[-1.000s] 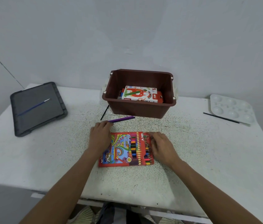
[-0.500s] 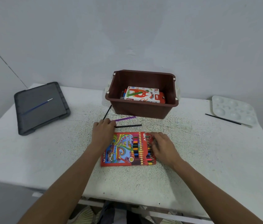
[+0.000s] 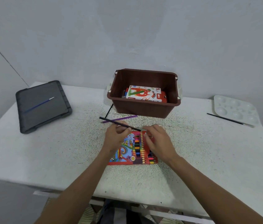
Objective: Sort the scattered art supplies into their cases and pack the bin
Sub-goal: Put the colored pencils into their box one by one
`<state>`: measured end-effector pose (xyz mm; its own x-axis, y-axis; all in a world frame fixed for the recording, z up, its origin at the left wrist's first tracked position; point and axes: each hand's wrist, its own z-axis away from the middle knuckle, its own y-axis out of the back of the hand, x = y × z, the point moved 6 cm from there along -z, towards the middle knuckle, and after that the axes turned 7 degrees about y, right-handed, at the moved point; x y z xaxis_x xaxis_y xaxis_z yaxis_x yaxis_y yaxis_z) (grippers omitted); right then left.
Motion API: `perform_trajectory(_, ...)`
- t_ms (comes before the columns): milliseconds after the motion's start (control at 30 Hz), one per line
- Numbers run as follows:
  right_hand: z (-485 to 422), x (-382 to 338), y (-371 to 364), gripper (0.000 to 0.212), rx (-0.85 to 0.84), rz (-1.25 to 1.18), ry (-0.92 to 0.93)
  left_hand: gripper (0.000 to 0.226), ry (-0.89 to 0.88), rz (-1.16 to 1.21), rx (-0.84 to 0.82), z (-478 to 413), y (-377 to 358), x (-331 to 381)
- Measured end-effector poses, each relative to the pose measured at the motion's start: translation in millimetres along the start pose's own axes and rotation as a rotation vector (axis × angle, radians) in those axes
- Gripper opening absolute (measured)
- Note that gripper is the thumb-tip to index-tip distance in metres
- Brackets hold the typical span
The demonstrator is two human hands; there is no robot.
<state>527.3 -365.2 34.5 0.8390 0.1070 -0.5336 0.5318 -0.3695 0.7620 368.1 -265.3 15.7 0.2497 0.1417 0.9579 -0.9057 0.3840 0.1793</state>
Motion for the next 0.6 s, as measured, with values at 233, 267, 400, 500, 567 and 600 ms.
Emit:
perform_trajectory(233,-0.3,0.8,0.3,0.019,0.031,0.008,0.006,0.014,-0.003,0.055,-0.095,9.6,-15.8,6.0)
perform_trajectory(267,0.1,2.5,0.4,0.019,0.023,0.008,0.005,0.014,-0.005,0.035,-0.103,10.5,-16.7,6.4)
perform_trajectory(400,1.7,8.8,5.0,0.018,-0.012,0.054,0.026,0.007,-0.023,-0.038,-0.163,5.4,-19.9,1.2)
perform_trajectory(500,5.6,24.2,16.4,0.015,0.010,0.133,0.015,0.006,-0.072,-0.072,-0.143,2.8,-18.3,-0.6)
perform_trajectory(567,10.1,43.3,27.9,0.015,0.037,0.203,-0.027,0.008,-0.072,-0.118,-0.043,-1.3,-7.9,-6.5)
perform_trajectory(600,13.2,54.3,34.5,0.014,0.050,0.241,-0.051,0.009,-0.076,-0.161,0.015,-3.5,-0.7,-10.6)
